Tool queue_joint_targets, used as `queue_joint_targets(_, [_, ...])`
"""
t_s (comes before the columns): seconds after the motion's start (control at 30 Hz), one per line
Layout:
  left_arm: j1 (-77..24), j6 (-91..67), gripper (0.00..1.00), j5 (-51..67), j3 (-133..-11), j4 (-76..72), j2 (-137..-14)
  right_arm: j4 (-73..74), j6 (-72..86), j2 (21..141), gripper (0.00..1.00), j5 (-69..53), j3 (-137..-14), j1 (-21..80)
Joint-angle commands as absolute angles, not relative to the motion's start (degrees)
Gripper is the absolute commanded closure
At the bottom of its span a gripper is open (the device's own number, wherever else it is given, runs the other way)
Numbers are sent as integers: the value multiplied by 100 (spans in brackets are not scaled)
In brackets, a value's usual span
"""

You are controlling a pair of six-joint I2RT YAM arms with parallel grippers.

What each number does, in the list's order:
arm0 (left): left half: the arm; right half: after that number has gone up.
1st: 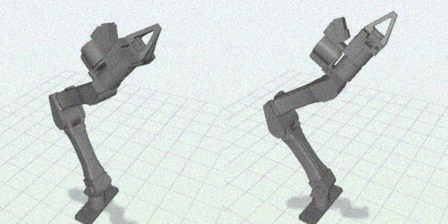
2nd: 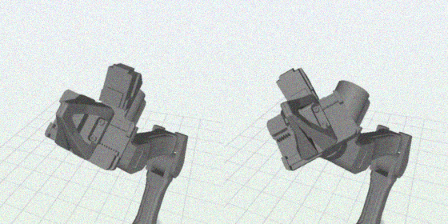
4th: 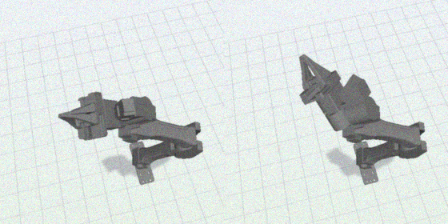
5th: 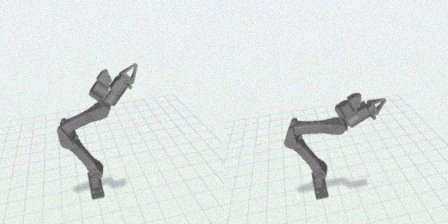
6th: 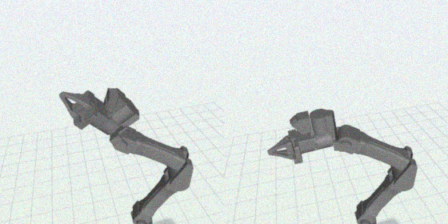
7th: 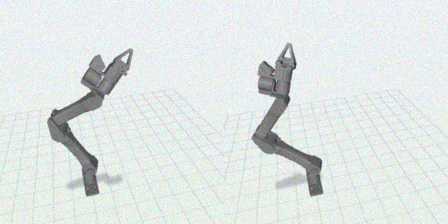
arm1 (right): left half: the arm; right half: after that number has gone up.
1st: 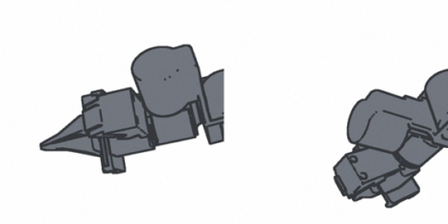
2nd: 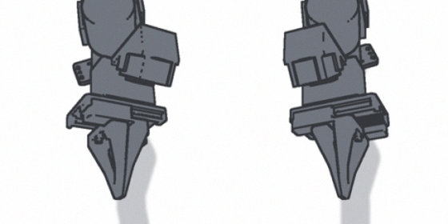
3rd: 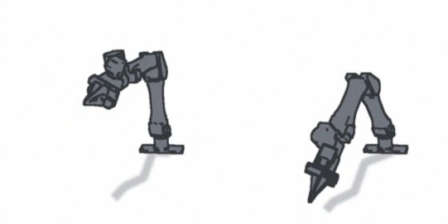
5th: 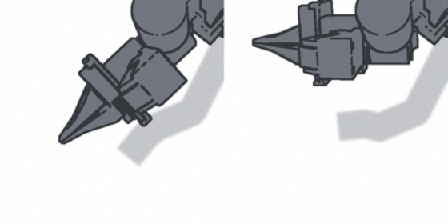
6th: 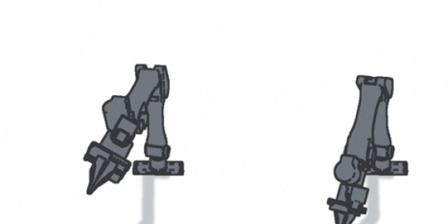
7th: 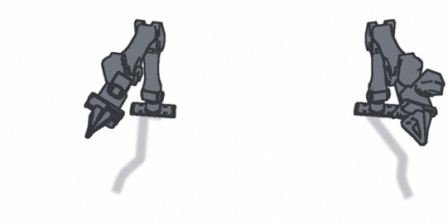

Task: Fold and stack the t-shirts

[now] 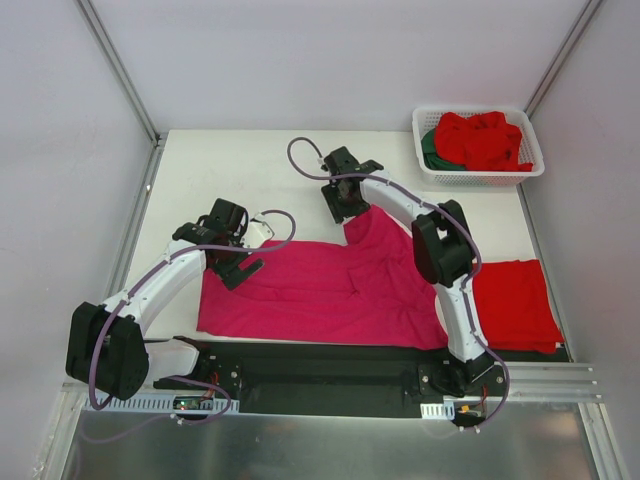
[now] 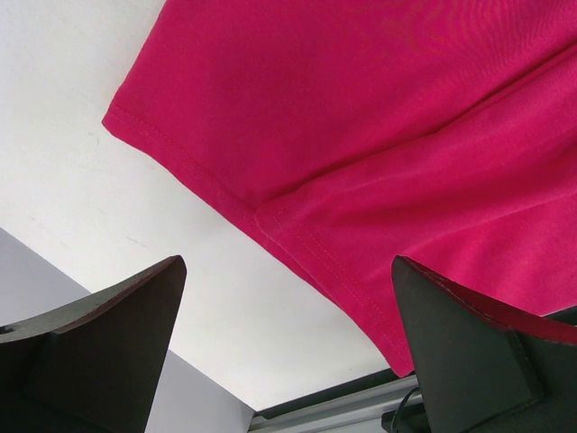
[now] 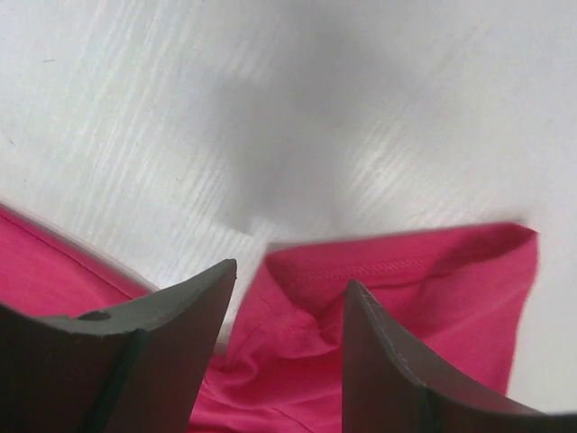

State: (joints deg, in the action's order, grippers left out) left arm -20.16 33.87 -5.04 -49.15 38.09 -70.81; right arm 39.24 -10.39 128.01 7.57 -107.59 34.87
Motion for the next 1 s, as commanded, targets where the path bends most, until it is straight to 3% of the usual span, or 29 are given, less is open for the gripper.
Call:
queue_joint_targets(0.0, [-2013,3340,1,-598,-5080,3955,-6934,4087,-1186,13113,45,370,-11082,3524])
queue_joint_targets(0.27, [-2013,3340,1,-642,-5098,3990,-6952,4298,-1213,13096,46,395,-10960,3533])
queue_joint_targets(0.4, [-2013,3322,0,-615,-5159,3982,-7005,4368,-1230,13017,56,439,-11004,3533])
queue_joint_targets(0.97, [-2013,3314,1,-642,-5185,4052,-6987,4737,-1266,12683,59,747,-11109,3682])
